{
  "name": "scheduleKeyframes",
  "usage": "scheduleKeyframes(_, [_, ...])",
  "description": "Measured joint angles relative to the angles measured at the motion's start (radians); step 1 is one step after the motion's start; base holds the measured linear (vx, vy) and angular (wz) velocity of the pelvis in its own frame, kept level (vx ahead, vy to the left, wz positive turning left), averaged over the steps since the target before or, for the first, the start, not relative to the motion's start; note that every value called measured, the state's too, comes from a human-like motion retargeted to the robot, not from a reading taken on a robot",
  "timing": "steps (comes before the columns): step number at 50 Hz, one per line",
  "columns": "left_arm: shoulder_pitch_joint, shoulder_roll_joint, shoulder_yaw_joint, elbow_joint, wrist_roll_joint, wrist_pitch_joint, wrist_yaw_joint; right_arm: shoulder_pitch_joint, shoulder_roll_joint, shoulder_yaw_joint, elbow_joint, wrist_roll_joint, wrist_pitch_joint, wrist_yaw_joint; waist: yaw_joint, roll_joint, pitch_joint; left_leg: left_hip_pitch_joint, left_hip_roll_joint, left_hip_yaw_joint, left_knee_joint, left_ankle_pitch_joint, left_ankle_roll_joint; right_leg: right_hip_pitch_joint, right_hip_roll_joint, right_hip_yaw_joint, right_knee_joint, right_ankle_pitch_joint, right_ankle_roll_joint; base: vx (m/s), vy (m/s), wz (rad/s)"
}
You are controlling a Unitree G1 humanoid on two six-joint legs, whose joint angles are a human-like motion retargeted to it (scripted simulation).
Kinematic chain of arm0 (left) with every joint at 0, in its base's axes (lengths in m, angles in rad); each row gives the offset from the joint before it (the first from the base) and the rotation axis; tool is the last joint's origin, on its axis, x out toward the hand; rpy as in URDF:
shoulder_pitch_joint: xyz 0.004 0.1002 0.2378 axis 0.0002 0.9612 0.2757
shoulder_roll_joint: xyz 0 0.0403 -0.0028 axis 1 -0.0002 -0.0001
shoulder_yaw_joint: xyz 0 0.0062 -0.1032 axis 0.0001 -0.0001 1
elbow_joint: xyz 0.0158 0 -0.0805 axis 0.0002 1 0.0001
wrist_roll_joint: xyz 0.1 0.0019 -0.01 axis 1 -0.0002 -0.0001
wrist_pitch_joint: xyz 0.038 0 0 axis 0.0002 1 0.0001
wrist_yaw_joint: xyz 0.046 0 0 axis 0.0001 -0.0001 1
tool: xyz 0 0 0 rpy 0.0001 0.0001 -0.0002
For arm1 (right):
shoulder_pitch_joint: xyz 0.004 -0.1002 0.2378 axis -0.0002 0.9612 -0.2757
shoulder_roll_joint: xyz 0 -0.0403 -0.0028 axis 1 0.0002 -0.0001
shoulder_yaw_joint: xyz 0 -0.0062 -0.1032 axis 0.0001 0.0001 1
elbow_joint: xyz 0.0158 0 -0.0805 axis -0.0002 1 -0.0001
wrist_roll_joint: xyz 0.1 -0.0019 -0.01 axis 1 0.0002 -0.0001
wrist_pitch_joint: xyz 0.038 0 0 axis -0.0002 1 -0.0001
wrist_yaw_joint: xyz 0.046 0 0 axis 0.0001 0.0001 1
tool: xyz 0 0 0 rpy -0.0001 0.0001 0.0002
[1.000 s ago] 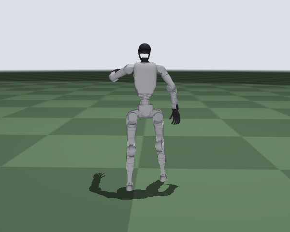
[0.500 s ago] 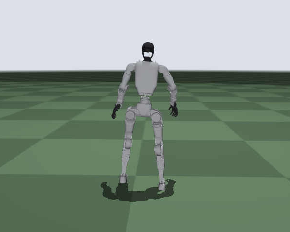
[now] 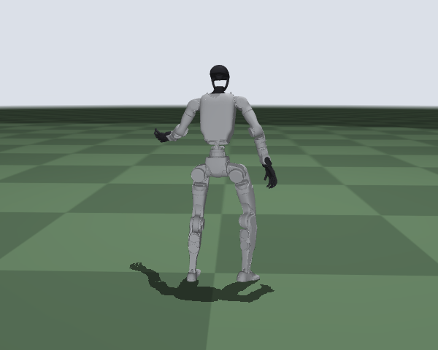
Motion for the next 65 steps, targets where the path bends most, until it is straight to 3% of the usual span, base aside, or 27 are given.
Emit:
scheduleKeyframes(5, [-0.077, 0.147, -0.057, -0.224, 0.26, 0.016, -0.031, 0.023, -0.019, -0.054, 0.002, 0.004, 0.001, 0.073, -0.033, 0.006, -0.028, 0.056, -0.016, 0.132, 0.018, -0.048, -0.019, 0.021, -0.059, -0.259, -0.151, 0.026, 0.049, 0.25, 0.03, -1.21])
scheduleKeyframes(9, [-0.136, 0.232, -0.116, -0.405, 0.599, 0.069, -0.002, 0.034, -0.027, -0.091, -0.01, 0.009, -0.005, 0.113, -0.059, 0.013, -0.042, 0.133, -0.039, 0.25, 0.019, -0.069, -0.036, 0.112, -0.043, -0.461, -0.334, 0.11, 0.107, 0.3, -0.03, -1.4])
scheduleKeyframes(12, [-0.184, 0.271, -0.186, -0.521, 0.853, 0.142, -0.01, 0.035, -0.038, -0.095, -0.017, 0.02, -0.001, 0.174, -0.084, 0.022, -0.041, 0.164, -0.042, 0.32, 0.094, -0.075, -0.024, 0.166, -0.011, -0.416, -0.433, 0.132, 0.108, 0.32, -0.08, -1.42])
scheduleKeyframes(15, [-0.228, 0.277, -0.294, -0.603, 1.046, 0.224, -0.086, 0.029, -0.057, -0.08, -0.023, 0.018, 0.012, 0.258, -0.113, 0.024, -0.03, 0.131, -0.004, 0.37, 0.329, -0.063, 0.008, 0.19, -0.016, -0.306, -0.432, 0.11, 0.078, 0.32, -0.1, -1.5])
scheduleKeyframes(18, [-0.286, 0.24, -0.458, -0.633, 1.205, 0.277, -0.164, 0.02, -0.055, -0.073, -0.027, -0.014, -0.001, 0.156, -0.135, 0.038, -0.027, 0.005, 0.065, 0.312, 0.656, -0.011, 0.028, 0.175, -0.01, -0.215, -0.372, 0.066, 0.061, 0.3, -0.07, -1.6])
scheduleKeyframes(22, [-0.367, 0.193, -0.804, -0.462, 1.439, 0.302, -0.209, 0.033, -0.063, -0.055, -0.049, 0.005, -0.04, 0.087, -0.152, 0.027, -0.037, -0.129, 0.01, 0.141, 0.862, -0.054, 0.0, 0.143, -0.013, -0.079, -0.276, 0.01, 0.096, 0.29, 0.01, -1.78])
scheduleKeyframes(26, [-0.494, 0.061, -1.112, -0.048, 1.724, 0.331, -0.196, -0.067, -0.075, 0.019, -0.047, 0.061, -0.041, 0.039, -0.178, 0.004, -0.01, -0.226, -0.014, 0.075, 0.828, -0.1, 0.046, 0.145, 0.019, 0.072, -0.338, 0.038, 0.105, 0.23, 0.05, -1.92])
scheduleKeyframes(28, [-0.493, -0.01, -1.183, 0.158, 1.828, 0.342, -0.154, -0.103, -0.071, 0.039, -0.057, 0.061, -0.054, 0.01, -0.181, -0.015, -0.001, -0.237, -0.019, 0.057, 0.727, -0.113, 0.061, 0.145, 0.035, 0.154, -0.358, 0.047, 0.115, 0.24, 0.1, -2.23])
scheduleKeyframes(31, [-0.414, -0.065, -1.162, 0.353, 1.863, 0.364, -0.058, -0.124, -0.062, 0.039, -0.097, 0.042, -0.086, -0.045, -0.161, -0.043, 0.008, -0.216, -0.03, -0.013, 0.511, -0.115, 0.048, 0.132, 0.071, 0.28, -0.349, 0.049, 0.157, 0.27, 0.12, -2.5])
scheduleKeyframes(37, [-0.186, -0.087, -0.883, 0.349, 1.56, 0.353, 0.171, -0.102, -0.074, -0.001, -0.163, 0.083, -0.122, -0.16, -0.119, -0.049, 0.037, -0.136, -0.036, -0.262, 0.147, -0.055, 0.009, 0.197, 0.134, 0.488, -0.442, 0.067, 0.135, 0.27, 0.26, -2.09])
scheduleKeyframes(40, [-0.068, -0.141, -0.718, 0.281, 1.252, 0.318, 0.209, -0.073, -0.06, -0.033, -0.126, 0.095, -0.094, -0.183, -0.099, -0.05, 0.037, -0.105, -0.026, -0.291, 0.13, 0.001, -0.014, 0.22, 0.158, 0.562, -0.452, 0.052, 0.119, 0.26, 0.32, -1.36])
scheduleKeyframes(42, [-0.01, -0.198, -0.603, 0.259, 0.995, 0.283, 0.192, -0.062, -0.04, -0.052, -0.081, 0.075, -0.06, -0.175, -0.087, -0.062, 0.031, -0.087, -0.017, -0.243, 0.147, -0.019, -0.009, 0.213, 0.156, 0.57, -0.426, 0.035, 0.116, 0.23, 0.33, -1.05])
scheduleKeyframes(45, [0.061, -0.283, -0.43, 0.259, 0.584, 0.242, 0.099, -0.041, -0.002, -0.071, -0.024, 0.019, -0.007, -0.134, -0.059, -0.082, 0.017, -0.049, 0.001, -0.163, 0.132, -0.049, -0.011, 0.169, 0.114, 0.404, -0.344, 0.012, 0.109, 0.18, 0.3, -1.06])
scheduleKeyframes(49, [0.12, -0.351, -0.23, 0.316, 0.139, 0.219, -0.002, -0.011, 0.027, -0.061, -0.009, -0.05, 0.027, -0.099, -0.025, -0.084, 0.005, -0.012, 0.033, -0.079, 0.087, -0.052, -0.021, 0.139, 0.018, 0.015, -0.278, 0.016, 0.078, 0.11, 0.24, -1.04])
scheduleKeyframes(52, [0.164, -0.348, -0.131, 0.338, -0.15, 0.168, -0.029, -0.012, 0.034, -0.032, -0.006, -0.078, 0.018, -0.165, -0.032, -0.078, 0.014, 0.009, 0.049, -0.038, 0.053, -0.044, -0.016, 0.126, 0.015, -0.058, -0.261, 0.054, 0.063, 0.06, 0.17, -0.62])
scheduleKeyframes(54, [0.209, -0.324, -0.1, 0.324, -0.246, 0.11, -0.068, 0.008, 0.049, -0.054, -0.002, -0.089, -0.064, -0.183, -0.042, -0.074, 0.023, 0.023, 0.058, -0.024, 0.053, -0.059, -0.021, 0.097, 0.026, -0.021, -0.196, 0.061, 0.055, 0.06, 0.11, -0.44])
scheduleKeyframes(56, [0.224, -0.295, -0.055, 0.286, -0.32, 0.072, -0.081, 0.017, 0.055, -0.067, 0.002, -0.072, -0.072, -0.199, -0.047, -0.07, 0.024, 0.026, 0.06, -0.005, 0.032, -0.052, -0.023, 0.06, 0.027, 0.002, -0.151, 0.073, 0.046, 0.02, 0.09, -0.38])
scheduleKeyframes(59, [0.188, -0.238, 0.03, 0.194, -0.407, 0.039, -0.084, 0.008, 0.044, -0.054, 0.012, -0.028, 0.026, -0.245, -0.046, -0.058, 0.018, 0.025, 0.055, 0.031, -0.031, -0.012, -0.018, 0.026, 0.009, -0.039, -0.158, 0.096, 0.044, -0.01, 0.07, -0.41])
scheduleKeyframes(65, [0.079, -0.075, 0.06, -0.065, -0.31, -0.021, -0.136, 0.036, 0.027, -0.054, 0.024, -0.028, 0.044, -0.151, -0.031, -0.052, -0.013, 0.038, 0.025, 0.103, -0.065, -0.013, -0.025, 0.051, -0.035, -0.224, -0.262, 0.088, 0.096, 0.07, -0.02, -0.52])
